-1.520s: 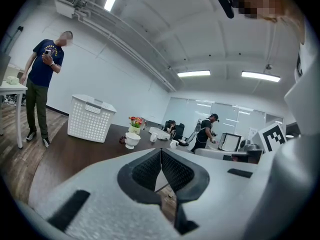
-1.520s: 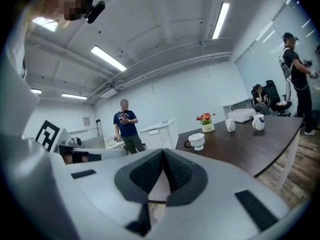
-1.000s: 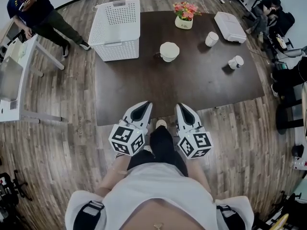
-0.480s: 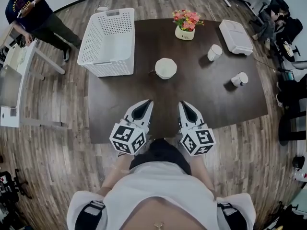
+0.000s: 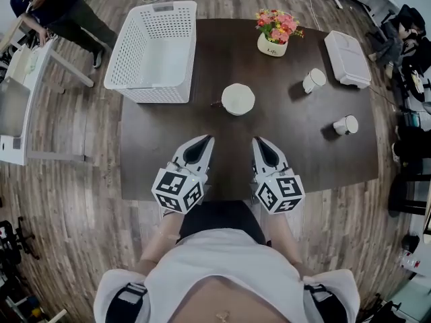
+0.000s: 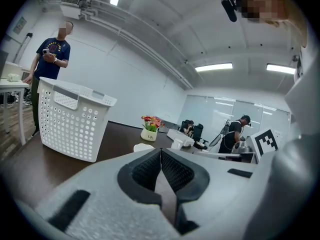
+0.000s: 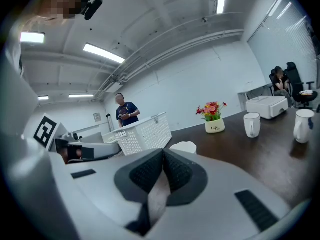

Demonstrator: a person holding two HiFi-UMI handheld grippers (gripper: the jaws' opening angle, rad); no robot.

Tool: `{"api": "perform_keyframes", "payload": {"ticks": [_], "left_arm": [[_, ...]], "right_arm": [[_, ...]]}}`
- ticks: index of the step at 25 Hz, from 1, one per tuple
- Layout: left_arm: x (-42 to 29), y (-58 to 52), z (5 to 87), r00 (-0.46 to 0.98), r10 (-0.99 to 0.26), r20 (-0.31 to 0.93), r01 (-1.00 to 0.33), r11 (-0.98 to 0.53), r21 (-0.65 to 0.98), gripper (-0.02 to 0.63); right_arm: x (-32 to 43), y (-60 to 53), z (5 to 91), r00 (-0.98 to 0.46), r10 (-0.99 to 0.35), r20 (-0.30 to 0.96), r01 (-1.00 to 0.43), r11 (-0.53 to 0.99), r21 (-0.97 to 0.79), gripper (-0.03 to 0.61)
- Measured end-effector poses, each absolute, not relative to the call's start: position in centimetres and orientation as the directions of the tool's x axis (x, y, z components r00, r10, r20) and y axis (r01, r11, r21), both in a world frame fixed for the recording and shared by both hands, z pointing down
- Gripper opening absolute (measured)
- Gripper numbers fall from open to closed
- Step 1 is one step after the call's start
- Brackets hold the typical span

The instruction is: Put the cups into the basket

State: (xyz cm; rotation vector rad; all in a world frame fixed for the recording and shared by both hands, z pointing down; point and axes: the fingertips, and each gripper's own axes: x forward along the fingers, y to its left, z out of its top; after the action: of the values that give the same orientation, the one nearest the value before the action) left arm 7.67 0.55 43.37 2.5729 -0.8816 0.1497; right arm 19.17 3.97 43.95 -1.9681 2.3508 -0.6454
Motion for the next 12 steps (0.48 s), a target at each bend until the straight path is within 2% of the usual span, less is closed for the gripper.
{"api": "perform_keyframes", "payload": {"ticks": [4, 7, 8, 9, 10, 12], "left_arm": [[7.6, -0.9, 43.1, 0.786, -0.572, 0.236, -0.618, -0.706, 0.346, 0.012], [7.5, -1.8, 43.1, 0.782, -0.573, 0.244, -0.622, -0.700, 0.350, 0.012], [7.4, -2.1, 43.1, 0.782, -0.572, 0.248, -0.623, -0.699, 0.352, 0.012], [7.3, -2.3, 43.1, 0.782, -0.570, 0.252, -0.623, -0.697, 0.354, 0.012], [7.3, -2.6, 43.1, 0.782, -0.569, 0.254, -0.622, -0.696, 0.358, 0.012], [7.1, -3.0, 43.0, 0.783, -0.565, 0.259, -0.621, -0.692, 0.367, 0.012]], "right_arm": [[19.7, 1.7, 43.7, -0.242, -0.934, 0.263, -0.942, 0.162, -0.293, 0.012], [19.7, -0.3, 43.2, -0.311, -0.907, 0.285, -0.946, 0.266, -0.188, 0.017], [19.6, -1.0, 43.1, -0.346, -0.886, 0.308, -0.937, 0.315, -0.149, 0.075], [19.4, -1.8, 43.1, -0.388, -0.857, 0.339, -0.922, 0.369, -0.121, 0.194], [19.1, -2.6, 43.1, -0.430, -0.824, 0.370, -0.900, 0.423, -0.104, 0.268], [18.4, -3.9, 43.0, -0.502, -0.757, 0.419, -0.848, 0.525, -0.067, 0.371]]}}
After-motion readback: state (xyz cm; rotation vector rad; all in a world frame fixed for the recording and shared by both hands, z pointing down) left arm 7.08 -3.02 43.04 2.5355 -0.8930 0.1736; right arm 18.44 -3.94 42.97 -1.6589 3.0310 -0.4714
